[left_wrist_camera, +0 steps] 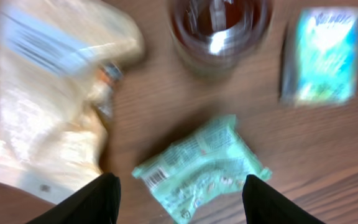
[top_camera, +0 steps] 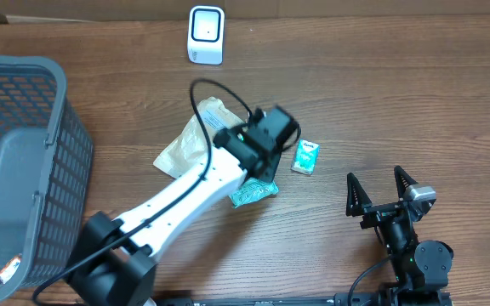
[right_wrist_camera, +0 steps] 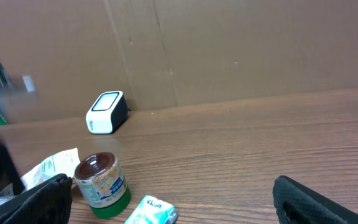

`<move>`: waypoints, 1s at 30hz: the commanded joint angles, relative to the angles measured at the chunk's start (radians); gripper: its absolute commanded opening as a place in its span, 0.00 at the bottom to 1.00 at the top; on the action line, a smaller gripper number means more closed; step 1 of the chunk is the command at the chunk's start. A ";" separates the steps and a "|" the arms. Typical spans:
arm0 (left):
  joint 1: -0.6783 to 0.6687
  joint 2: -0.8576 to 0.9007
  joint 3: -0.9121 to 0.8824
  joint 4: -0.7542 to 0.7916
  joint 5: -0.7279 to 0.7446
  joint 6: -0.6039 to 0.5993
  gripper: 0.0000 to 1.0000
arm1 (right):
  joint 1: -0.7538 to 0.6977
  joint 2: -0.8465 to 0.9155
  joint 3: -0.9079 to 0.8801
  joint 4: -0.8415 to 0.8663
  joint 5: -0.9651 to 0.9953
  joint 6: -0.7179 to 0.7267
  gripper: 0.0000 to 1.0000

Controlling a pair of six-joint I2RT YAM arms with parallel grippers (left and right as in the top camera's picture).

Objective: Scan the item barcode
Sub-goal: 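Carry the mint wipes pack out and drop it below the jar, then reach the left gripper into the basket and grasp the orange Kleenex pack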

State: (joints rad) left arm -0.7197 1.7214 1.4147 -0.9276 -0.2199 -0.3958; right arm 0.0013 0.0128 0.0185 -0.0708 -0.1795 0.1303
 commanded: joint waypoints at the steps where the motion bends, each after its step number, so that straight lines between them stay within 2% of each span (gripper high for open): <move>1: 0.071 -0.112 0.163 -0.061 -0.024 -0.031 0.64 | -0.003 -0.006 -0.010 0.005 -0.005 0.000 1.00; 7: 0.291 -0.253 0.361 -0.244 -0.023 -0.031 0.65 | -0.003 -0.006 -0.010 0.005 -0.005 0.000 1.00; 11: 0.526 -0.365 0.415 -0.356 -0.027 -0.031 0.64 | -0.003 -0.006 -0.010 0.005 -0.005 0.000 1.00; 14: 0.751 -0.440 0.415 -0.429 -0.027 -0.031 0.64 | -0.003 -0.006 -0.010 0.005 -0.005 0.000 1.00; 18: 1.033 -0.473 0.412 -0.505 -0.045 -0.022 0.65 | -0.003 -0.006 -0.010 0.005 -0.005 0.000 1.00; 21: 1.229 -0.465 0.377 -0.524 -0.048 0.004 0.67 | -0.003 -0.006 -0.010 0.006 -0.005 0.000 1.00; 25: 1.362 -0.449 0.293 -0.531 -0.053 0.002 0.75 | -0.003 -0.006 -0.010 0.006 -0.005 0.000 1.00; 30: 1.495 -0.420 0.098 -0.433 -0.057 -0.012 0.81 | -0.003 -0.006 -0.010 0.005 -0.005 0.000 1.00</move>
State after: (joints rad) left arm 0.7193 1.2747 1.6085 -1.3937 -0.2665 -0.4091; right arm 0.0013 0.0128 0.0185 -0.0704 -0.1799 0.1307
